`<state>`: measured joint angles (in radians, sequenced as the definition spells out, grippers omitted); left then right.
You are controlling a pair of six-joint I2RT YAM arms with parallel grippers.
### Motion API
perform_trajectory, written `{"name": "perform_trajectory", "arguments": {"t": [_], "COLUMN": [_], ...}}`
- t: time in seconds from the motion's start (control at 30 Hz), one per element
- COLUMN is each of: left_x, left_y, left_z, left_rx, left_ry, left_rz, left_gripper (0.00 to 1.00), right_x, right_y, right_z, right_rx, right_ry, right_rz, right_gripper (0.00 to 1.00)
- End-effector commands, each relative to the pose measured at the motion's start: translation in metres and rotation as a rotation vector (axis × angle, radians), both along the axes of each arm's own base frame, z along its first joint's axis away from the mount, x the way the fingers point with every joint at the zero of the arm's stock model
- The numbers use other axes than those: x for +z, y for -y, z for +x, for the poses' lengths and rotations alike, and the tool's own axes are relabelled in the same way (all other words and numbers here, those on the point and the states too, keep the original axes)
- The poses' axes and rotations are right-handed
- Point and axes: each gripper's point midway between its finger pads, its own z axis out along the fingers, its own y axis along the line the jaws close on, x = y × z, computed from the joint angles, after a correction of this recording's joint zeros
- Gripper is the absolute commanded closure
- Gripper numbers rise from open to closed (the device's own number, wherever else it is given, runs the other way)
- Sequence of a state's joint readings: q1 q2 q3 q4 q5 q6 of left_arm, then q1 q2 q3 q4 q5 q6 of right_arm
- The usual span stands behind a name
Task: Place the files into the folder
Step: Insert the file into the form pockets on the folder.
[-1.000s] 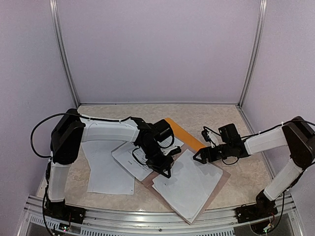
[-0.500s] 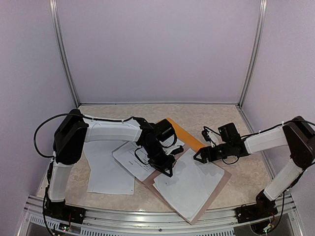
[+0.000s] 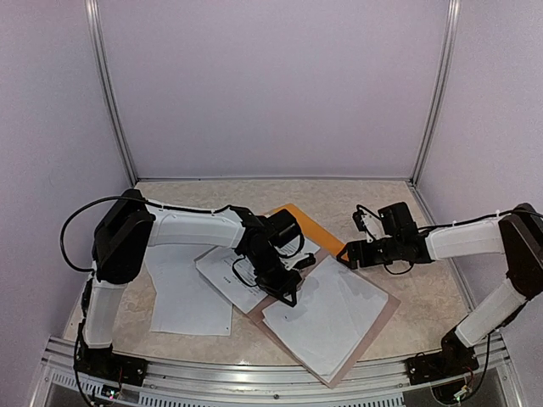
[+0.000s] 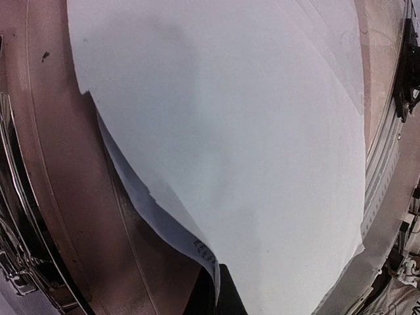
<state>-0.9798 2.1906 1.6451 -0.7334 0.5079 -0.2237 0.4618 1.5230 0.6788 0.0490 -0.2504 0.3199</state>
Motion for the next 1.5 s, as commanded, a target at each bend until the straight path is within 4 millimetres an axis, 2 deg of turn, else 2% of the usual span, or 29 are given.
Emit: {"name": "perform_trajectory", "arguments": {"t": [0.0, 0.13, 0.33, 0.43, 0.53, 0.63, 0.77, 0.97, 1.13, 1.33, 1.47], "left_x": [0.008, 0.008, 0.008, 0.008, 0.005, 0.003, -0.001, -0.010, -0.009, -0.005, -0.011], "left_y": [0.005, 0.006, 0.010, 0.012, 0.011, 0.010, 0.012, 0.018, 0.023, 0.034, 0.040], "left_z": [0.004, 0.006, 0.010, 0.016, 0.024, 0.033, 0.038, 0.045, 0.057, 0.069, 0.074], "left_rx": [-0.017, -0.015, 0.016, 0.041, 0.078, 0.111, 0.114, 0.119, 0.144, 0.140, 0.134], "left_ry": [0.065, 0.076, 0.054, 0.049, 0.035, 0.018, 0.017, 0.006, -0.007, 0.005, -0.001], "left_rz": [-0.025, -0.029, -0.021, -0.019, -0.012, -0.010, -0.010, -0.004, -0.028, -0.053, -0.055], "left_gripper": [0.99, 0.93, 0.87, 0.85, 0.81, 0.76, 0.74, 0.73, 0.68, 0.68, 0.69], "right_x": [0.009, 0.003, -0.013, -0.013, -0.012, -0.011, -0.017, -0.024, -0.026, -0.027, -0.032], "right_y": [0.006, 0.021, 0.034, 0.036, 0.047, 0.060, 0.066, 0.066, 0.071, 0.078, 0.081], "right_z": [-0.006, -0.028, -0.066, -0.078, -0.084, -0.084, -0.084, -0.081, -0.081, -0.082, -0.081], "right_rx": [-0.031, -0.090, -0.159, -0.195, -0.249, -0.304, -0.327, -0.334, -0.354, -0.373, -0.371], "right_ry": [0.008, -0.034, -0.126, -0.145, -0.143, -0.128, -0.140, -0.148, -0.152, -0.155, -0.168], "right_rz": [-0.022, -0.022, -0.004, 0.020, 0.007, -0.026, -0.061, -0.080, -0.102, -0.113, -0.116], "right_gripper": [0.20, 0.20, 0.20, 0.18, 0.17, 0.14, 0.13, 0.12, 0.12, 0.11, 0.11]}}
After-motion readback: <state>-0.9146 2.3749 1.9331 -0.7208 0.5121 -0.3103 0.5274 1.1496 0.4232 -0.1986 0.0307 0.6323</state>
